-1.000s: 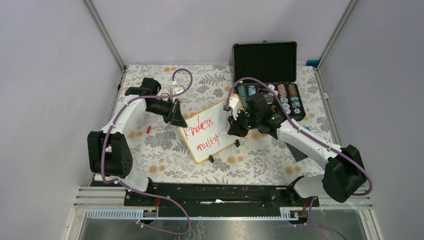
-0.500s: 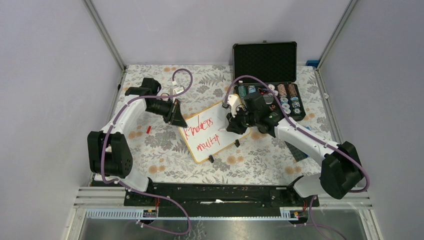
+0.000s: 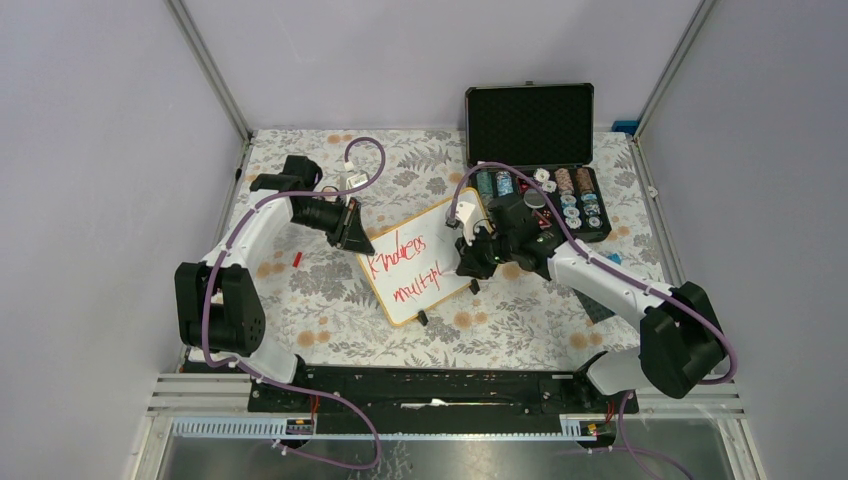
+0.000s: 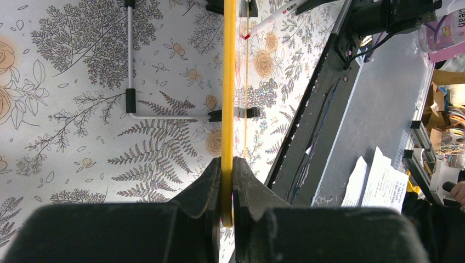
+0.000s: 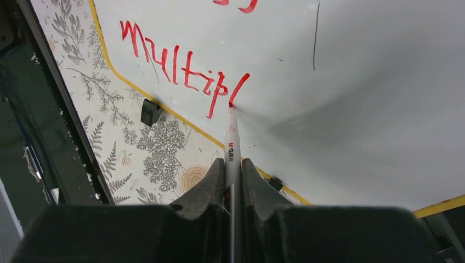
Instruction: Write a sentence on the whiteboard
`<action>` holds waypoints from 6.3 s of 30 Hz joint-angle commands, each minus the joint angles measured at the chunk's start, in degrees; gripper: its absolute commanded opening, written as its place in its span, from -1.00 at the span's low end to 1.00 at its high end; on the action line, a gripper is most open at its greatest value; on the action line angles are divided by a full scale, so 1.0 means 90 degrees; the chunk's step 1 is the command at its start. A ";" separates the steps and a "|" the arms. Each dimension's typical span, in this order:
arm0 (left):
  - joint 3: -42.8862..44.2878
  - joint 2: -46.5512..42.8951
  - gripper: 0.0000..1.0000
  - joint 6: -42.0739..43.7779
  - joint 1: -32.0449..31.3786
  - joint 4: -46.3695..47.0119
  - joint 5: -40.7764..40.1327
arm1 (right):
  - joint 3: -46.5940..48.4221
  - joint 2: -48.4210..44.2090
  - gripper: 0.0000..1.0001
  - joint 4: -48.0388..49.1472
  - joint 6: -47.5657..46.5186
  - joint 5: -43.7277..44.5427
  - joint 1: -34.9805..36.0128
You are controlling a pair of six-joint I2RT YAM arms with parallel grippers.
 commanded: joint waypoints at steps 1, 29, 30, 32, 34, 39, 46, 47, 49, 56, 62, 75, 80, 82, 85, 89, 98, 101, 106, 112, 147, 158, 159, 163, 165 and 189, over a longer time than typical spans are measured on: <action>-0.0088 0.0093 -1.00 0.0325 -0.0252 0.0183 -0.0461 | -0.0087 -0.0157 -1.00 0.0004 -0.0224 0.0093 -0.0028; -0.0088 0.0110 -1.00 0.0347 -0.0310 0.0187 -0.0501 | 0.0470 -0.0109 -1.00 -0.0172 -0.0311 0.0256 -0.0055; -0.0089 0.0102 -1.00 0.0354 -0.0310 0.0182 -0.0509 | 0.0477 -0.0087 -1.00 -0.0173 -0.0316 0.0299 -0.0054; -0.0092 0.0102 -1.00 0.0351 -0.0310 0.0187 -0.0511 | 0.0489 -0.0038 -1.00 -0.0180 -0.0330 0.0424 -0.0062; -0.0084 0.0112 -1.00 0.0354 -0.0307 0.0180 -0.0508 | 0.0476 -0.0031 -1.00 -0.0187 -0.0367 0.0461 -0.0085; -0.0097 0.0098 -1.00 0.0350 -0.0310 0.0186 -0.0501 | 0.0450 -0.0085 -1.00 -0.0187 -0.0361 0.0566 -0.0172; -0.0103 0.0088 -1.00 0.0365 -0.0310 0.0180 -0.0493 | 0.0412 -0.0197 -1.00 -0.0188 -0.0336 0.0542 -0.0302; -0.0097 0.0092 -1.00 0.0365 -0.0310 0.0180 -0.0486 | 0.0403 -0.0197 -1.00 -0.0181 -0.0340 0.0541 -0.0314; -0.0100 0.0095 -1.00 0.0358 -0.0309 0.0183 -0.0483 | 0.0392 -0.0196 -1.00 -0.0185 -0.0336 0.0505 -0.0308; -0.0091 0.0116 -1.00 0.0375 -0.0310 0.0179 -0.0481 | 0.0298 -0.0034 -1.00 -0.0184 -0.0256 0.0088 -0.0307; -0.0092 0.0150 -1.00 0.0393 -0.0310 0.0181 -0.0469 | 0.0178 -0.0062 -1.00 -0.0205 -0.0282 -0.0026 -0.0301; -0.0103 0.0117 -1.00 0.0385 -0.0310 0.0184 -0.0485 | 0.0146 -0.0154 -1.00 -0.0411 -0.0484 0.0199 -0.0246; -0.0086 0.0113 -1.00 0.0384 -0.0310 0.0186 -0.0466 | 0.0347 -0.0221 -1.00 -0.0547 -0.0546 0.0276 -0.0288; -0.0093 0.0107 -1.00 0.0384 -0.0310 0.0183 -0.0459 | 0.0437 -0.0252 -1.00 -0.0588 -0.0536 0.0251 -0.0288; -0.0103 0.0089 -1.00 0.0392 -0.0310 0.0187 -0.0458 | 0.0583 -0.0299 -1.00 -0.0693 -0.0514 0.0079 -0.0290; -0.0101 0.0088 -1.00 0.0401 -0.0310 0.0184 -0.0453 | 0.0743 -0.0333 -1.00 -0.0756 -0.0478 0.0007 -0.0288; -0.0083 0.0095 -1.00 0.0403 -0.0310 0.0179 -0.0460 | 0.0870 -0.0136 -1.00 -0.0627 -0.0420 -0.0046 -0.0288; -0.0083 0.0090 -1.00 0.0396 -0.0310 0.0185 -0.0480 | 0.0866 -0.0034 -1.00 -0.0574 -0.0427 -0.0024 -0.0294; -0.0090 0.0092 -1.00 0.0404 -0.0308 0.0183 -0.0490 | 0.0865 0.0131 -1.00 -0.0481 -0.0446 0.0069 -0.0288; -0.0102 0.0088 -1.00 0.0413 -0.0310 0.0187 -0.0506 | 0.0797 0.0167 -1.00 -0.0479 -0.0477 0.0127 -0.0295; -0.0142 0.0050 -1.00 0.0415 -0.0310 0.0182 -0.0532 | 0.0382 -0.0016 -1.00 -0.0444 -0.0568 0.0313 -0.0342; -0.0149 0.0068 -1.00 0.0433 -0.0310 0.0180 -0.0559 | 0.0445 0.0045 -1.00 -0.0508 -0.0699 0.0492 -0.0483; -0.0150 0.0071 -1.00 0.0432 -0.0310 0.0186 -0.0551 | 0.0439 0.0035 -1.00 -0.0536 -0.0724 0.0501 -0.0512; -0.0136 0.0088 -1.00 0.0435 -0.0310 0.0186 -0.0547 | 0.0448 -0.0009 -1.00 -0.0591 -0.0786 0.0518 -0.0621; -0.0142 0.0088 -1.00 0.0440 -0.0310 0.0186 -0.0549 | 0.0468 -0.0015 -1.00 -0.0588 -0.0799 0.0520 -0.0663; -0.0153 0.0068 -1.00 0.0449 -0.0310 0.0183 -0.0557 | 0.0909 0.0247 -1.00 -0.0556 -0.0547 -0.0005 -0.0660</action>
